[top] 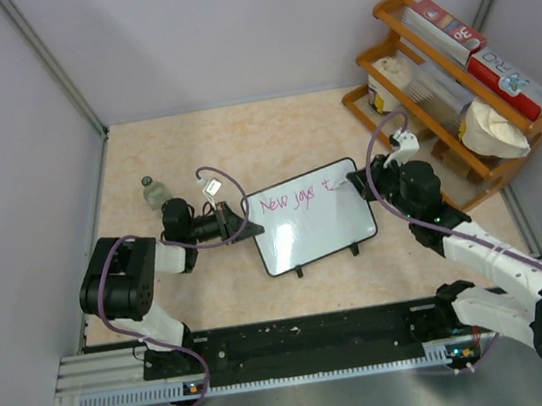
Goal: Write a sentence on the whiteboard
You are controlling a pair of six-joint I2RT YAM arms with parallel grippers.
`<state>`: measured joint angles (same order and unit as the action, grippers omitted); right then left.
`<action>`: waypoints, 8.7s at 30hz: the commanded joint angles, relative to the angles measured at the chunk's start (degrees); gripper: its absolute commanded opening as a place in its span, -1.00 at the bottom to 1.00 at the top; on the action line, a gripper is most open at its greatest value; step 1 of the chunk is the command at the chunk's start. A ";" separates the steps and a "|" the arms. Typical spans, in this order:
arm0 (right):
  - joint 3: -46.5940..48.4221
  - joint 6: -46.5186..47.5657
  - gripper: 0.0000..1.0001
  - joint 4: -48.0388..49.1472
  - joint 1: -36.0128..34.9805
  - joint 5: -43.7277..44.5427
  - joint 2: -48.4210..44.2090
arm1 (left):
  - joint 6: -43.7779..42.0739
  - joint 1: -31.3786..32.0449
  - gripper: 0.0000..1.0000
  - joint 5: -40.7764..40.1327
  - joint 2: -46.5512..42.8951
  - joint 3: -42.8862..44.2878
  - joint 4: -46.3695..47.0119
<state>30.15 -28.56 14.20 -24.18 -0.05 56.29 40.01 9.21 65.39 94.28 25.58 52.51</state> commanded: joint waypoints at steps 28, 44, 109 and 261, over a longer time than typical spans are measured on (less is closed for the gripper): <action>4.57 1.40 -1.00 0.92 1.86 0.76 1.54 | -0.11 -0.16 -1.00 -0.17 0.99 -0.53 1.98; 3.86 2.98 -1.00 -1.45 1.95 -1.35 2.07 | -0.11 -0.16 -1.00 -0.17 0.91 -0.62 2.07; 5.62 1.13 -1.00 -1.01 3.27 -4.08 2.34 | -0.11 -0.16 -1.00 -0.08 1.08 -0.62 2.16; 8.35 8.96 -1.00 8.92 -38.30 25.81 18.15 | 3.06 -0.25 -1.00 1.50 1.87 -1.24 7.69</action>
<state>37.67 -18.74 23.22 -61.76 26.81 73.41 42.30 9.17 66.22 96.16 24.84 57.45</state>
